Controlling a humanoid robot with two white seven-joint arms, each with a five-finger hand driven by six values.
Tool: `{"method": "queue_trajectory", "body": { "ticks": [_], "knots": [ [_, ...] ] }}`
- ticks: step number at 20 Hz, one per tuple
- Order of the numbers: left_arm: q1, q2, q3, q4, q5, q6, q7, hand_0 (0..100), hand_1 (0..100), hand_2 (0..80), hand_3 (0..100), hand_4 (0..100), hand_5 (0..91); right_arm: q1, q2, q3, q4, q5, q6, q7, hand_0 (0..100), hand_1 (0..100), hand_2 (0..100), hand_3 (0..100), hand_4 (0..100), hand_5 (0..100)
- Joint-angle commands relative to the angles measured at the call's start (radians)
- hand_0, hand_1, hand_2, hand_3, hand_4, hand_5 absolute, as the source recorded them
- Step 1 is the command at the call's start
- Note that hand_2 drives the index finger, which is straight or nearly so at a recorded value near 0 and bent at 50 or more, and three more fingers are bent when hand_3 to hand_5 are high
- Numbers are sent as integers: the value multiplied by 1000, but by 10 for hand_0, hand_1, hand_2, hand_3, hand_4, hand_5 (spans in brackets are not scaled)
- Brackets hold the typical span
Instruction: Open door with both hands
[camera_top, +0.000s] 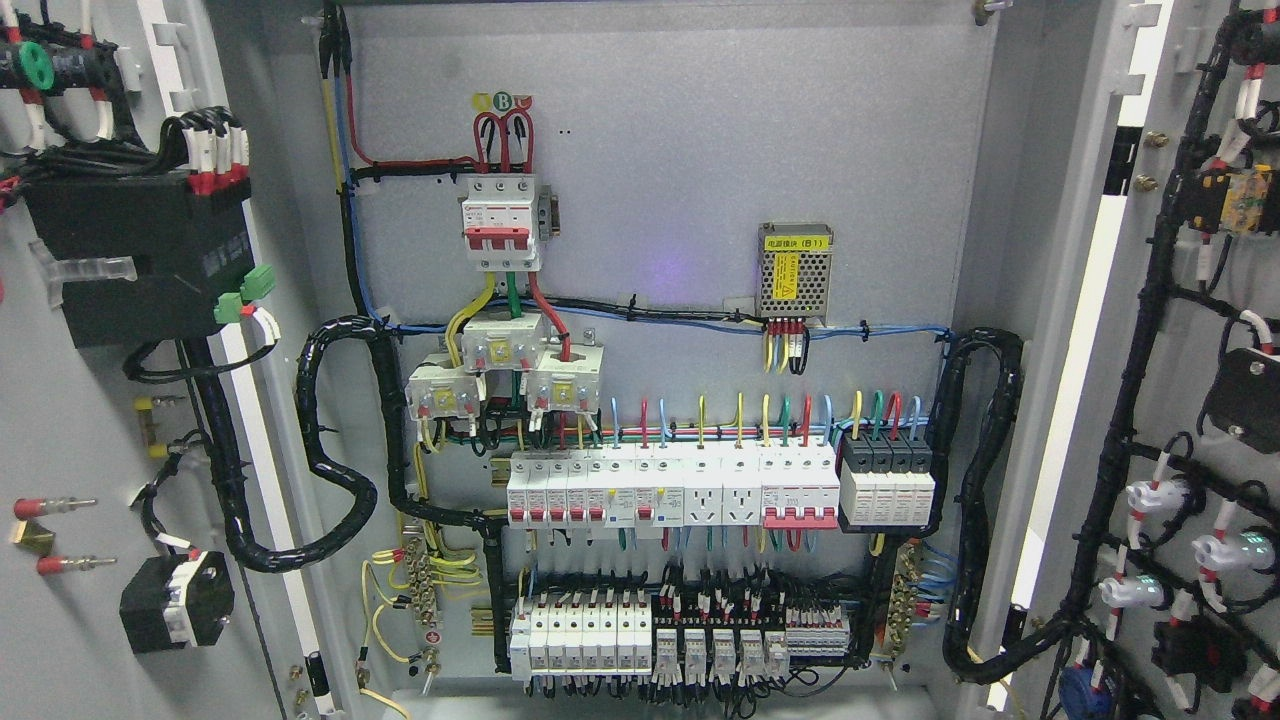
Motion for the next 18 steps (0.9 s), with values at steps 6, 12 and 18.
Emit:
{"method": "queue_trajectory", "body": {
  "ticks": [6, 12, 18],
  "knots": [
    [35, 33, 113, 3, 56, -357, -2, 0, 0, 0, 0, 30, 0, 4, -6, -63, 30, -24, 0, 0, 107, 0, 0, 0, 0, 0],
    [38, 33, 172, 9, 82, -360, -2, 0, 0, 0, 0, 30, 0, 13, 0, -95, 45, -27, -5, 0, 107, 0, 0, 0, 0, 0],
    [38, 37, 235, 38, 118, -359, -2, 0, 0, 0, 0, 30, 0, 24, 3, -111, 64, -27, -11, 0, 107, 0, 0, 0, 0, 0]
  ]
}}
